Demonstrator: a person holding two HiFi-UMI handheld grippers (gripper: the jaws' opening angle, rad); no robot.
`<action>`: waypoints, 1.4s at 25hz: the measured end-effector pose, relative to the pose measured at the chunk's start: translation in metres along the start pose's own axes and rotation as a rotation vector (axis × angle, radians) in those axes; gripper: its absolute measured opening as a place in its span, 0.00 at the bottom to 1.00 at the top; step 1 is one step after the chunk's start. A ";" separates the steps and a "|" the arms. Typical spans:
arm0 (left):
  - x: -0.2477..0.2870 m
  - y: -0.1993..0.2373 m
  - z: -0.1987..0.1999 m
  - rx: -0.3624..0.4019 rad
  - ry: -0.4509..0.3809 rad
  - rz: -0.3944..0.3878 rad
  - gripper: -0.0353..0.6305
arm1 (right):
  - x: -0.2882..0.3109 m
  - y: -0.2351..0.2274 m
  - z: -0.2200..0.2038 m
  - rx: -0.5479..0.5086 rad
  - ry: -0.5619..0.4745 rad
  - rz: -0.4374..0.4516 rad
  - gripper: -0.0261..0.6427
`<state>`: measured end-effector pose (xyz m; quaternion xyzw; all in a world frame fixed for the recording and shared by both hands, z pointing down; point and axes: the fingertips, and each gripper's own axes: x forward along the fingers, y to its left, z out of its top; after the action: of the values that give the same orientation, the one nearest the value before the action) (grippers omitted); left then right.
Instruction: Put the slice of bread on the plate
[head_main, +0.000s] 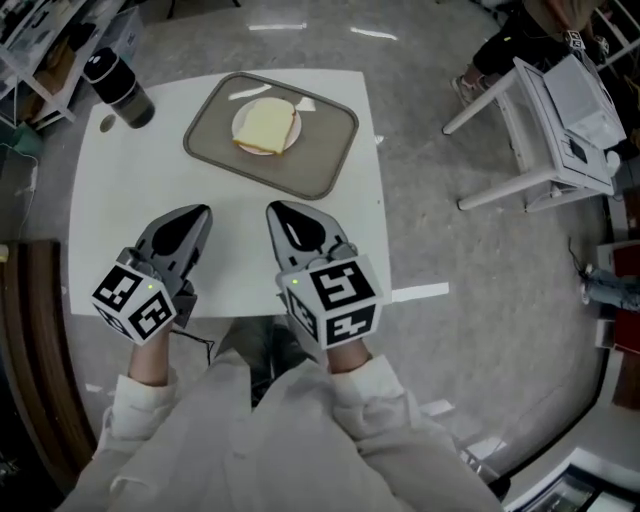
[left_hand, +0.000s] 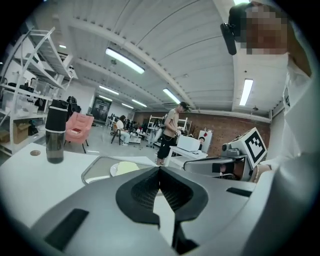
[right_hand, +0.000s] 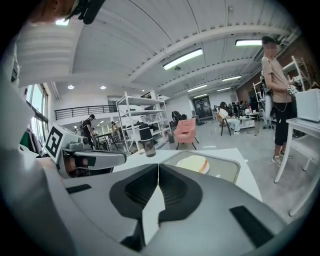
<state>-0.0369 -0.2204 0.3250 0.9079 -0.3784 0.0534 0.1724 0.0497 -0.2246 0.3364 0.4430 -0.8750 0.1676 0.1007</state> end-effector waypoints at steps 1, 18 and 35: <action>-0.008 -0.006 -0.004 -0.004 -0.005 -0.003 0.07 | -0.004 0.008 -0.003 0.002 -0.002 0.008 0.06; -0.080 -0.069 -0.032 0.000 0.023 -0.066 0.07 | -0.044 0.100 -0.027 -0.030 0.030 0.060 0.06; -0.116 -0.087 -0.032 -0.034 0.038 -0.116 0.07 | -0.075 0.139 -0.020 -0.041 0.007 0.061 0.06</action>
<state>-0.0567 -0.0744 0.3052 0.9241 -0.3225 0.0540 0.1980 -0.0183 -0.0850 0.3023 0.4132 -0.8910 0.1543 0.1076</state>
